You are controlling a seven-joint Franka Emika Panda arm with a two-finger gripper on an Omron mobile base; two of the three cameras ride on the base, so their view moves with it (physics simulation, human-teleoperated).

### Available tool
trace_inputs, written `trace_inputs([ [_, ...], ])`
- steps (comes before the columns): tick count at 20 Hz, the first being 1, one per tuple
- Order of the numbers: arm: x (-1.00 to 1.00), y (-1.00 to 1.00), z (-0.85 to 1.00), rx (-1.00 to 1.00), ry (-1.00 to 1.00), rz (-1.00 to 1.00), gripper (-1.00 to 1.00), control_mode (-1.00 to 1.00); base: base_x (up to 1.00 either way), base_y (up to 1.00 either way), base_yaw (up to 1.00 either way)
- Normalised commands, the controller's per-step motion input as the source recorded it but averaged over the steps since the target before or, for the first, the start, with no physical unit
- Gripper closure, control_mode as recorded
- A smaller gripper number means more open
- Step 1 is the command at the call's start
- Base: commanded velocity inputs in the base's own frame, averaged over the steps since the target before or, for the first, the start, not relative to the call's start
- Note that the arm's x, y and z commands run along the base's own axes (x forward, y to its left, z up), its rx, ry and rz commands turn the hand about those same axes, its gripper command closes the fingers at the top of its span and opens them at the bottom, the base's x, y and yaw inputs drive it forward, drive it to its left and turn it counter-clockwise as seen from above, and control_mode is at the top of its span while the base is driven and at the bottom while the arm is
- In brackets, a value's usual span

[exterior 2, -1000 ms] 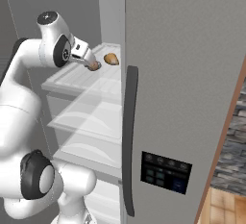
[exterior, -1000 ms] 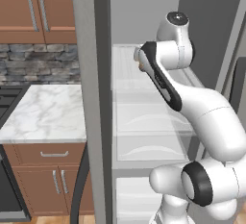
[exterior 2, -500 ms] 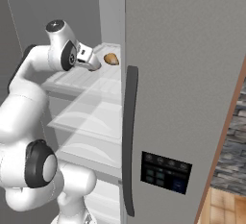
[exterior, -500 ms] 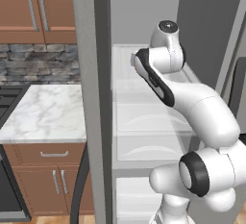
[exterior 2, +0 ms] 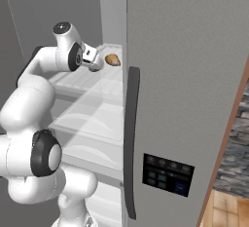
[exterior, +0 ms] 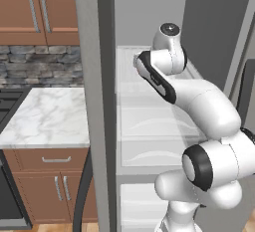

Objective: Pick the egg and butter from the fridge and place them by the bowl for mixing.

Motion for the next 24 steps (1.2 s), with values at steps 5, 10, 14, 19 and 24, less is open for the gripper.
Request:
trace_inputs([
  [5, 0.52, 0.0, -0.17, -0.02, 0.05, 0.0, -1.0, -1.0, 0.0, 0.0, 0.0],
  [10, 0.6, 0.0, -0.24, -0.07, 0.04, 0.0, -1.0, -1.0, 0.0, 0.0, 0.0],
  [14, 0.46, 0.0, -0.06, -0.05, 0.0, 0.0, -1.0, -1.0, 0.0, 0.0, 0.0],
  [19, 0.25, 0.0, -0.06, -0.01, 0.0, 0.0, -1.0, -1.0, 0.0, 0.0, 0.0],
  [24, 0.0, 0.0, -0.42, -0.01, 0.0, 0.0, -1.0, -1.0, 0.0, 0.0, 0.0],
])
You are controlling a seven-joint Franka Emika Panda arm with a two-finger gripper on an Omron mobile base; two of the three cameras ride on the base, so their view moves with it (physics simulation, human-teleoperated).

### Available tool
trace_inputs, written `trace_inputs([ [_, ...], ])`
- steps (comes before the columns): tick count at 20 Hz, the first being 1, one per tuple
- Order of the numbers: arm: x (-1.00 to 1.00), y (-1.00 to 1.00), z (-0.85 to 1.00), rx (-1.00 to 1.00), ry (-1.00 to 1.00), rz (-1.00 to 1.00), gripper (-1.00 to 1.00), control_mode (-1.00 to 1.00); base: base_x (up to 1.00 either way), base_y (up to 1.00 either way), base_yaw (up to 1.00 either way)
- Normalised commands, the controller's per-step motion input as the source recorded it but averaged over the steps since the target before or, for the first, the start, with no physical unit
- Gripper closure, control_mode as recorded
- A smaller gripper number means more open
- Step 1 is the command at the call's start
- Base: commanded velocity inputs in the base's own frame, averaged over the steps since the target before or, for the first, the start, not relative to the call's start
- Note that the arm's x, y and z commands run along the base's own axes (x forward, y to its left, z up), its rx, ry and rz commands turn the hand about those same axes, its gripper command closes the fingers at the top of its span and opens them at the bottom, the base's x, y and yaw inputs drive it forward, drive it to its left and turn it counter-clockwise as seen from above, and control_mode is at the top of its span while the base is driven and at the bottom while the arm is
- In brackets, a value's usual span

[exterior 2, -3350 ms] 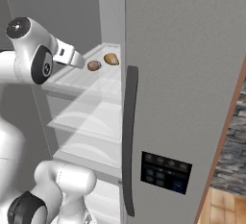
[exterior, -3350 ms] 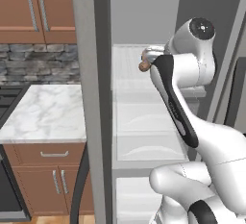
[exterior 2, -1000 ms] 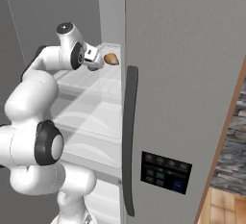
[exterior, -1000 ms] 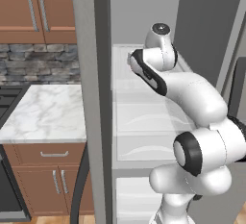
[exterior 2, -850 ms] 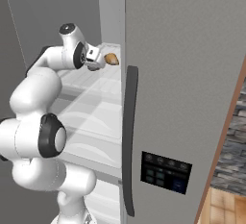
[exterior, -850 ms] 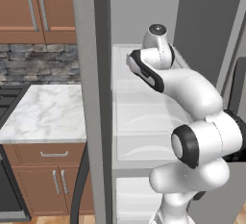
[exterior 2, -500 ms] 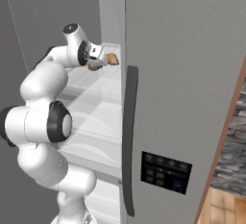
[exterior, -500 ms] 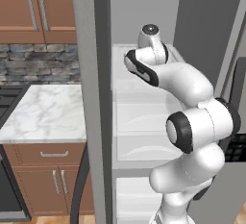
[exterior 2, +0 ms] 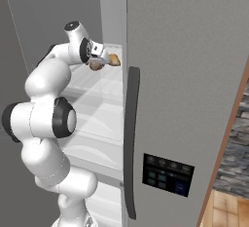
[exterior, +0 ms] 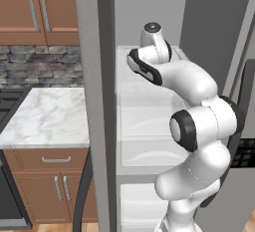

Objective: Pick the egg and butter from the fridge and place them by the bowl for mixing.

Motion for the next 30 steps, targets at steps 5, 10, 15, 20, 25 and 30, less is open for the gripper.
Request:
trace_inputs([
  [5, 0.0, 0.0, -0.24, 0.0, 0.0, 0.0, -1.0, -1.0, 0.0, 0.0, 0.0],
  [10, 0.0, 0.0, -0.4, 0.0, -0.02, 0.0, 1.0, -1.0, 0.0, 0.0, 0.0],
  [15, 0.0, 0.0, -0.16, 0.0, -0.02, 0.0, 1.0, -1.0, 0.0, 0.0, 0.0],
  [20, 0.0, 0.0, 0.0, 0.0, 0.0, 0.0, 1.0, -1.0, 0.0, 0.0, 0.0],
  [25, -0.34, 0.0, 0.16, -0.11, -0.29, 0.0, 1.0, -1.0, 0.0, 0.0, 0.0],
  [30, -0.78, 0.0, 0.3, -0.11, -0.43, 0.0, 1.0, -1.0, 0.0, 0.0, 0.0],
])
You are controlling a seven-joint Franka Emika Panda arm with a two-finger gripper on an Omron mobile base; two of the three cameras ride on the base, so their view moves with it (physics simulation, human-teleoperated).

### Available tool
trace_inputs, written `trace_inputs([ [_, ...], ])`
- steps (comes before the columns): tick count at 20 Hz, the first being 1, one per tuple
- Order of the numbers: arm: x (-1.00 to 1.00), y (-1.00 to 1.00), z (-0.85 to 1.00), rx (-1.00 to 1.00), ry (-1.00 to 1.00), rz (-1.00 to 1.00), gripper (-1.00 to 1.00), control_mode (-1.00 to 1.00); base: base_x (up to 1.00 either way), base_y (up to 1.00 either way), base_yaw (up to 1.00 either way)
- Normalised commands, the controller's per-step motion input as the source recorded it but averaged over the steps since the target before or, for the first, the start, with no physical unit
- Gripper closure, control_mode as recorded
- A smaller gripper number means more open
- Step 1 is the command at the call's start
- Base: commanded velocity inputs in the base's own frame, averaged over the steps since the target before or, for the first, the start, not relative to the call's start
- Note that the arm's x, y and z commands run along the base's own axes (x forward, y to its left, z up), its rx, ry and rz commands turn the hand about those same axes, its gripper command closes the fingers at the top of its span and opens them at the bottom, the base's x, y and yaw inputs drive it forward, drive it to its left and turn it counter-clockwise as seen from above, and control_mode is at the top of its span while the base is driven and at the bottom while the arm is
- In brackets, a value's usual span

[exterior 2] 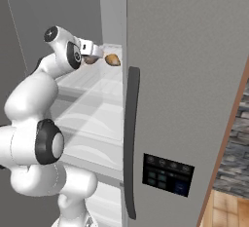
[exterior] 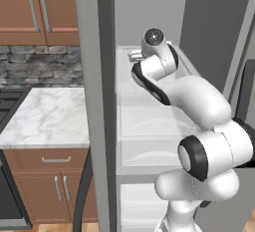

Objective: Pick the egg and butter from the fridge and place them by the bowl for mixing.

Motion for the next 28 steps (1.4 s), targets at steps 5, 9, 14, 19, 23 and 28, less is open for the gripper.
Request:
trace_inputs([
  [5, -1.0, 0.0, 0.84, 0.04, -0.26, -0.01, 1.0, -1.0, 0.0, 0.0, 0.0],
  [9, -1.0, 0.0, 0.68, 0.15, -0.09, -0.02, 1.0, -1.0, 0.0, 0.0, 0.0],
  [14, -1.0, 0.11, 0.24, 0.13, 0.0, -0.01, 1.0, -1.0, 0.0, 0.0, 0.0],
  [19, -1.0, 0.17, -0.1, 0.05, 0.0, 0.0, 1.0, -1.0, 0.0, 0.0, 0.0],
  [23, -1.0, 0.18, -0.23, 0.03, 0.0, 0.0, 1.0, -1.0, 0.0, 0.0, 0.0],
  [28, -1.0, 0.01, -0.28, 0.16, 0.06, 0.0, 1.0, -1.0, 0.0, 0.0, 0.0],
])
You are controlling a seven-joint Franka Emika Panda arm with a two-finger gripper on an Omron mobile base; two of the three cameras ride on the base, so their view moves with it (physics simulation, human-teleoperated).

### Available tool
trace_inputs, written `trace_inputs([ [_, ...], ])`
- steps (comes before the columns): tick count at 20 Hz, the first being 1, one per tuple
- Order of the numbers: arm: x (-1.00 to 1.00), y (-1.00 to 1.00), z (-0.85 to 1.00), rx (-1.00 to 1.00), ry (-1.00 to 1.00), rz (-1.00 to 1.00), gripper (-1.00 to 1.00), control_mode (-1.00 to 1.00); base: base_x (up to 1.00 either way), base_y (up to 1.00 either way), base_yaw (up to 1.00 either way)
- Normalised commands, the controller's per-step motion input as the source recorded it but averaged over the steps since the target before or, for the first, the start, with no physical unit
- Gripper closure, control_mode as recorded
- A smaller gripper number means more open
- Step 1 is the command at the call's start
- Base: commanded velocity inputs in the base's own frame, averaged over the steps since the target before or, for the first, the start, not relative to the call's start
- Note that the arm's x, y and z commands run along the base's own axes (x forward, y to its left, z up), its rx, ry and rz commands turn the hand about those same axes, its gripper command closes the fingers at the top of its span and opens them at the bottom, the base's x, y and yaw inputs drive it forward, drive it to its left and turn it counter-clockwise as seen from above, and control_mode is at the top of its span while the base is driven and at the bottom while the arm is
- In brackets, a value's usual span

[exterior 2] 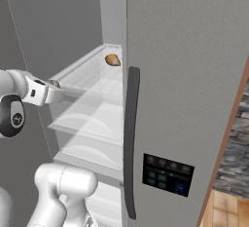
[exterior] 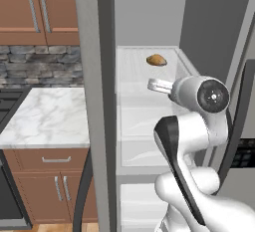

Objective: Pick the egg and butter from the fridge and place them by the bowl for mixing.

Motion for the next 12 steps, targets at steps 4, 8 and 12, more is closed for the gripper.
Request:
trace_inputs([
  [4, -1.0, -0.13, -0.37, 0.3, 0.19, 0.01, 1.0, -1.0, 0.0, 0.0, 0.0],
  [8, -0.84, -0.37, -0.07, 0.32, 0.09, 0.26, 1.0, -1.0, 0.0, 0.0, 0.0],
  [12, -0.14, -0.13, 0.0, 0.22, 0.16, 0.21, 1.0, -1.0, 0.0, 0.0, 0.0],
])
